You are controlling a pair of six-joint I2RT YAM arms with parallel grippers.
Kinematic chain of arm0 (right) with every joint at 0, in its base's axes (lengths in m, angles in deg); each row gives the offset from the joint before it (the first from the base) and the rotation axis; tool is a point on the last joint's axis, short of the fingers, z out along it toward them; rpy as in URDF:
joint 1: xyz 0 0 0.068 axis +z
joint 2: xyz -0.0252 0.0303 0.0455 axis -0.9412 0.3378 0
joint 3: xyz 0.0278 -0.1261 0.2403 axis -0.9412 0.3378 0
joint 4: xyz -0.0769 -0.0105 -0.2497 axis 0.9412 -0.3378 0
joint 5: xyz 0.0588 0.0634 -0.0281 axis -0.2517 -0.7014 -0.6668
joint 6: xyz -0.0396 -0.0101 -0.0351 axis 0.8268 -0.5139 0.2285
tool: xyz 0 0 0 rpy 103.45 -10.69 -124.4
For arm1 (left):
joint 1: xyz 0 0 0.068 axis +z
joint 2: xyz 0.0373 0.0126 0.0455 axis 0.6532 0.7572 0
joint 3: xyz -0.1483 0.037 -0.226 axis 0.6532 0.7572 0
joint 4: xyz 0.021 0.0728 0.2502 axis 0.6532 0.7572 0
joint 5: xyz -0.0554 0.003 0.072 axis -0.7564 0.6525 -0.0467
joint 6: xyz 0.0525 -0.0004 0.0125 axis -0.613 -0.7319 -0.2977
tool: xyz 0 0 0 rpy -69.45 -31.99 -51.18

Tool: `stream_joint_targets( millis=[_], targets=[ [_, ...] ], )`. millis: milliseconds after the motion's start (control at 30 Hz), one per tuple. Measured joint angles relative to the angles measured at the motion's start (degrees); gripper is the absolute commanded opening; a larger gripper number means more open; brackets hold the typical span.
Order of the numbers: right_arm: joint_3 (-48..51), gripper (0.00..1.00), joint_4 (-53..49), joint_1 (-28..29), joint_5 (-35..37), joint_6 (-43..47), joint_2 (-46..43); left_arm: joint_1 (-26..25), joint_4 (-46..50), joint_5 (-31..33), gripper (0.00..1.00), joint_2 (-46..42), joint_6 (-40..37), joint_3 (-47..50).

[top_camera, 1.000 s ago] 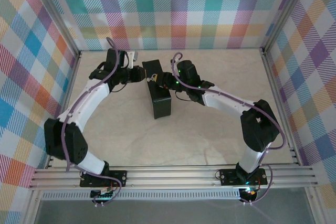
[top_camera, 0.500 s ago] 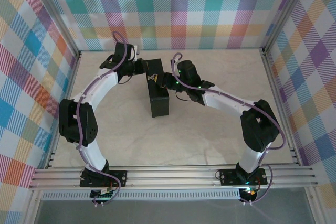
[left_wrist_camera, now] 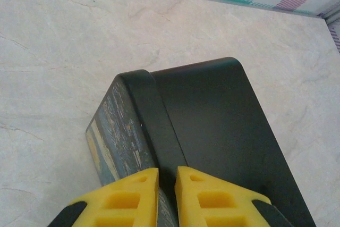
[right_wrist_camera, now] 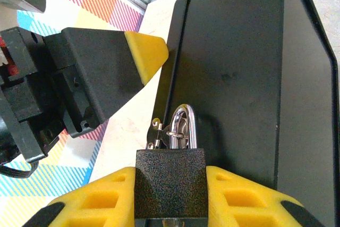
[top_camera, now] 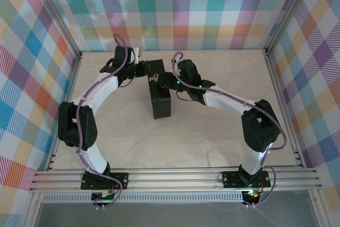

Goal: Unlock a padlock with a key

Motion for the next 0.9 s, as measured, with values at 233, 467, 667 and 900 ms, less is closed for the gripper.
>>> stream_joint_targets(
  millis=[233,467,667,900],
  targets=[
    [-2.43,0.17,-1.18,0.0,0.24,0.09,1.66,0.11,-2.14,1.2,0.14,-0.52,0.0,1.42],
    [-4.76,0.16,-2.51,0.63,1.31,0.0,3.23,0.42,-2.64,1.95,0.13,-0.5,0.17,1.66],
    [-5.09,0.16,-3.87,6.14,15.23,-5.2,2.69,0.35,-3.63,1.05,0.12,-0.81,1.03,2.4],
    [-8.96,0.15,-8.04,8.48,21.16,-12.41,3.17,0.07,-3.41,-0.57,0.12,-1.16,1.75,2.69]
  ],
)
